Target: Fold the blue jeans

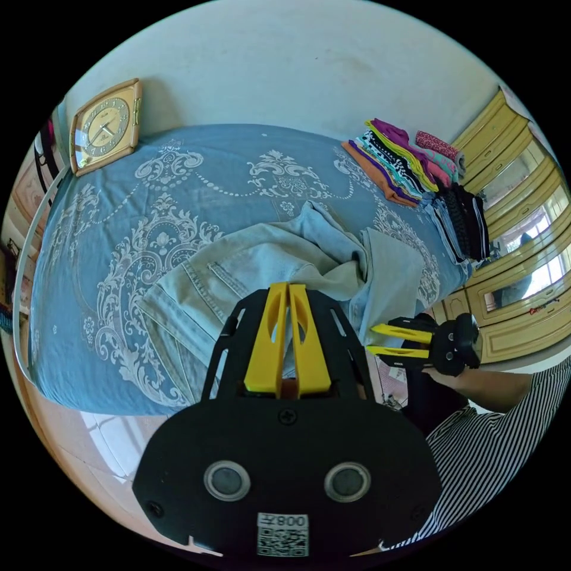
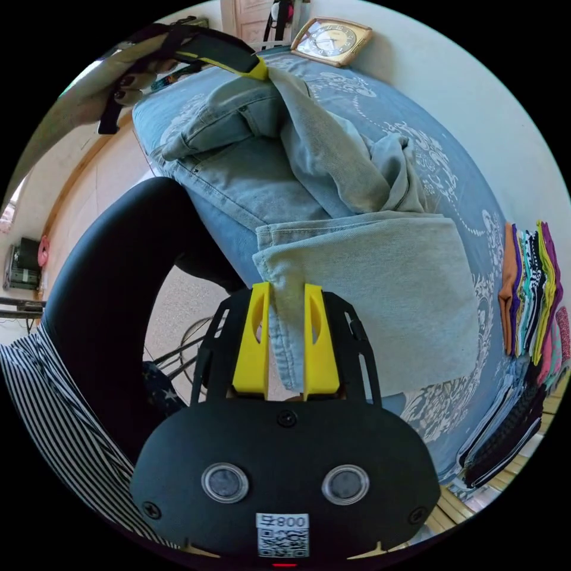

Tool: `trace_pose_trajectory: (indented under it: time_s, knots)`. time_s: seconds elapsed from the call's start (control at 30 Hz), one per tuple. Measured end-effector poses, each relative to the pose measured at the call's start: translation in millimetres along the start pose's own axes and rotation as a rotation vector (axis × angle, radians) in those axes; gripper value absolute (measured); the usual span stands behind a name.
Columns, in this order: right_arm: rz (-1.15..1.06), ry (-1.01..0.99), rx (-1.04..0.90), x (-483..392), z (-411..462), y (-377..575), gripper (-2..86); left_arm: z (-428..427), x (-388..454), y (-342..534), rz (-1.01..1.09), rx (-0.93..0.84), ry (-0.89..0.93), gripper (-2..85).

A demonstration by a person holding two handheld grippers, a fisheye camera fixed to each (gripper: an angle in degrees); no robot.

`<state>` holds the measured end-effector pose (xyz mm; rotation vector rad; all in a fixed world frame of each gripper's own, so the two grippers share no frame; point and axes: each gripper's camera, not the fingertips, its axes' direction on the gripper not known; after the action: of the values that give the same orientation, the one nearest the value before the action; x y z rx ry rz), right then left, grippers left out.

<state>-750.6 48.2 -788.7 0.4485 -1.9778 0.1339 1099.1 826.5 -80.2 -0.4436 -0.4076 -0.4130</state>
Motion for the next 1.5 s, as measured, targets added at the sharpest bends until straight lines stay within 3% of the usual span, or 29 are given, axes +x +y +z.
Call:
trace_pose_trajectory:
  time_s: [0.2, 0.4, 0.53, 0.67, 0.8, 0.9, 1.13, 1.3, 1.5]
  knots:
    - [0.047, -0.075, 0.012, -6, -8, 8, 3.6, -7, -15, -21, -0.011, 0.054, 0.031, 0.2]
    - [0.175, -0.106, 0.249, 63, -105, 61, 2.6, -40, -15, -53, 0.116, 0.173, 0.054, 0.4]
    - [0.476, -0.002, 0.391, 198, -178, 123, 2.3, -62, -35, -98, 0.104, 0.278, -0.030, 0.4]
    - [0.911, -0.168, 0.495, 347, -182, 204, 2.2, -47, -101, -157, -0.158, 0.282, -0.085, 0.6]
    - [1.154, -0.206, 0.505, 379, -138, 264, 3.3, -19, -146, -151, -0.401, 0.349, -0.015, 1.0]
    - [1.145, -0.286, 0.504, 358, -81, 287, 3.9, 8, -153, -122, -0.395, 0.309, 0.021, 2.4]
    - [1.015, -0.428, 0.244, 283, 61, 251, 5.2, 78, -154, -51, -0.484, 0.066, 0.092, 7.4]
    - [0.858, -0.335, 0.182, 274, 76, 177, 6.4, 106, -159, -73, -0.491, 0.088, 0.053, 9.0]
    - [0.653, -0.017, 0.035, 270, 80, 83, 7.5, 141, -176, -117, -0.551, 0.091, -0.047, 9.6]
